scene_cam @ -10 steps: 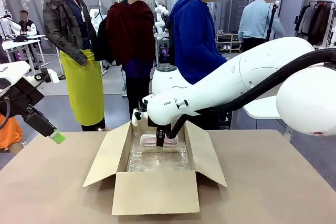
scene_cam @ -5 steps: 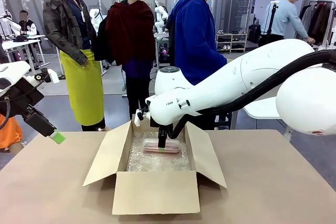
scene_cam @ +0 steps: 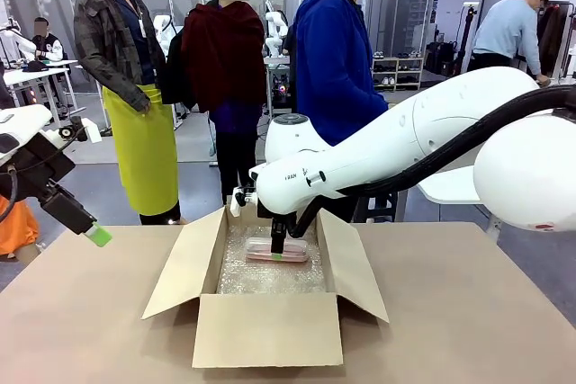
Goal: Pack the glasses set securely to prepare it for shipping.
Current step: Place the Glasses case inside the Package Box, then put the Glasses case from the right side of the table into the Package Box.
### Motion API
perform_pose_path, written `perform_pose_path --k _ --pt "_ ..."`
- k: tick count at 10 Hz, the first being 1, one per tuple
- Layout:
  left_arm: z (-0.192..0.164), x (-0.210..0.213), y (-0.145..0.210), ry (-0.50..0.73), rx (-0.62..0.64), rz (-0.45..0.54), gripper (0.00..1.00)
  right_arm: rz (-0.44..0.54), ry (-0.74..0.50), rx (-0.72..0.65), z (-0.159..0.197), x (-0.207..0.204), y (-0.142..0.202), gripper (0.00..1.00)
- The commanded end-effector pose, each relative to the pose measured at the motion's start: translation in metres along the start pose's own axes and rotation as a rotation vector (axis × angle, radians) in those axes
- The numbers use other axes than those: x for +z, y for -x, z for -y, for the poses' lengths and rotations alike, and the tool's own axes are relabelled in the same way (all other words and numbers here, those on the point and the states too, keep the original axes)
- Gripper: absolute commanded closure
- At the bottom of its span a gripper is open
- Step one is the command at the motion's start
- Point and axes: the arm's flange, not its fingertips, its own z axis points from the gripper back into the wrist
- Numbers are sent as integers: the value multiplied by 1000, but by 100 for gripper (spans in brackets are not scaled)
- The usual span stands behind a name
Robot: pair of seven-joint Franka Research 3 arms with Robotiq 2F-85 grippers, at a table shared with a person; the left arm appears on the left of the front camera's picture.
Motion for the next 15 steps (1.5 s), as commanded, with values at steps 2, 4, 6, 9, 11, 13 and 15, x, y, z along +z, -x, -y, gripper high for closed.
perform_pose_path --k 2,4,6,9,11,13,15 --pt "0 1 1 21 -6 13 0 4 4 1 -1 1 -1 0" --pt "0 1 1 21 -6 13 0 4 4 1 -1 1 -1 0" --pt "0 1 1 21 -6 13 0 4 4 1 -1 1 -1 0" --pt "0 1 1 21 -6 13 0 4 4 1 -1 1 -1 0" --pt "0 1 1 21 -6 13 0 -10 0 -12 -8 36 8 0" --pt "0 1 1 21 -6 13 0 59 -3 -102 -21 98 37 0" --pt "0 1 1 21 -6 13 0 129 39 -176 -30 128 63 0"
